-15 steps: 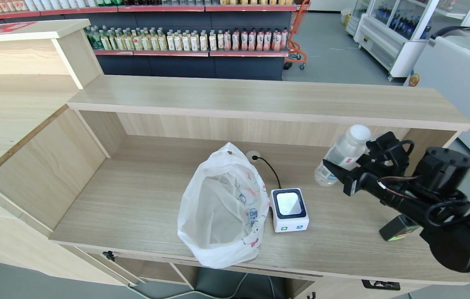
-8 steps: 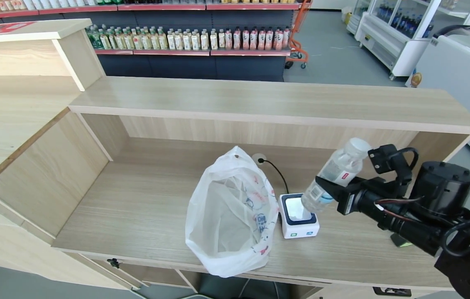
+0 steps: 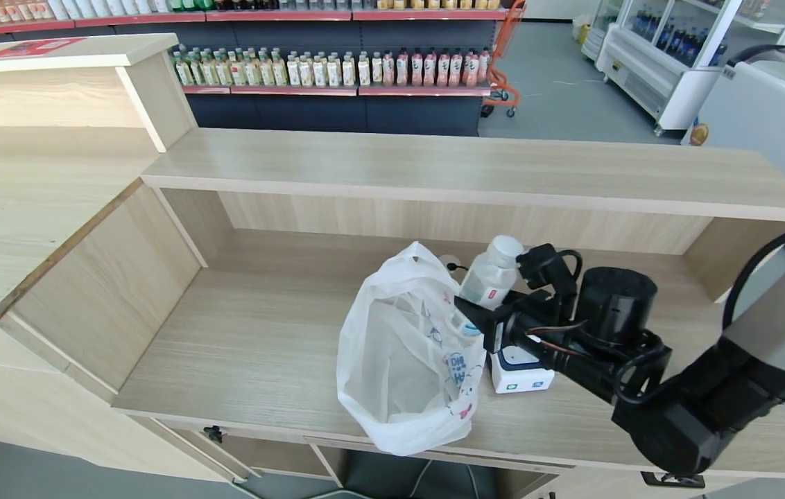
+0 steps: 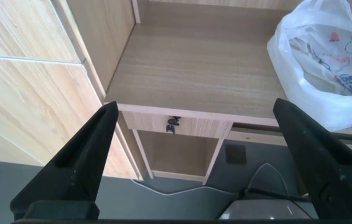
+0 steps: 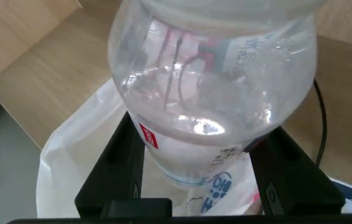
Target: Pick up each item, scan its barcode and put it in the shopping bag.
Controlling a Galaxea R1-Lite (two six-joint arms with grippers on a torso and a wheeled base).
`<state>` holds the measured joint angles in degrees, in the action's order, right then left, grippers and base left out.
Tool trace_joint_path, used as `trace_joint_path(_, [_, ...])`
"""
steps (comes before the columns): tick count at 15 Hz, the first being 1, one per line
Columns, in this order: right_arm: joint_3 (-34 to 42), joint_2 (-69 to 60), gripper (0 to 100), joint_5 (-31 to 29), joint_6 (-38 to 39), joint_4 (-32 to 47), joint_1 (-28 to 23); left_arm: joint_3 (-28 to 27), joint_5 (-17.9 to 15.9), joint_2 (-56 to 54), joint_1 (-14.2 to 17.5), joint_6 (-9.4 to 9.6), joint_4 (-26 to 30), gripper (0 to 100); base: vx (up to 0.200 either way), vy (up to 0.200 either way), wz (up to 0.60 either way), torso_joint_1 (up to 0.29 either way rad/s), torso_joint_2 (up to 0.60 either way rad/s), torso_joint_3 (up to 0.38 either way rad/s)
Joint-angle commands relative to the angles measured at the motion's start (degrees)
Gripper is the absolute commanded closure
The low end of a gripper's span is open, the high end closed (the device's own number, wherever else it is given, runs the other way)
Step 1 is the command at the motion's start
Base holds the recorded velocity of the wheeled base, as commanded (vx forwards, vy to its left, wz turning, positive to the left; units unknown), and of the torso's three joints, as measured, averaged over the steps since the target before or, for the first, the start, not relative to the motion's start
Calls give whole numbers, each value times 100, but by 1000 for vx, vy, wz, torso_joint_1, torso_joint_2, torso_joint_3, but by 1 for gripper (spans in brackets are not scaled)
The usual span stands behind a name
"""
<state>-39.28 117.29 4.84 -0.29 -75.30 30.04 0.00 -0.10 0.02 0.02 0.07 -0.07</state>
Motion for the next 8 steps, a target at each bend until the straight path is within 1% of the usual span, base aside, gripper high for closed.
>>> trace_joint_path(1, [-493, 840, 100, 8, -147, -2, 248, 0, 10, -2, -2, 1, -1, 0, 0, 0, 0, 0, 0, 0])
trace_joint_path(4, [-528, 1288, 100, -1, -357, -204, 600, 0, 1, -2, -2, 1, -1, 0, 0, 0, 0, 0, 0, 0])
trace_joint_path(6, [-528, 1604, 100, 8, -560, -565, 652, 0, 1, -2, -2, 1, -1, 0, 0, 0, 0, 0, 0, 0])
trace_joint_path(8, [-511, 1692, 100, -1, -604, -609, 696, -9, 1, -2, -2, 1, -1, 0, 0, 0, 0, 0, 0, 0])
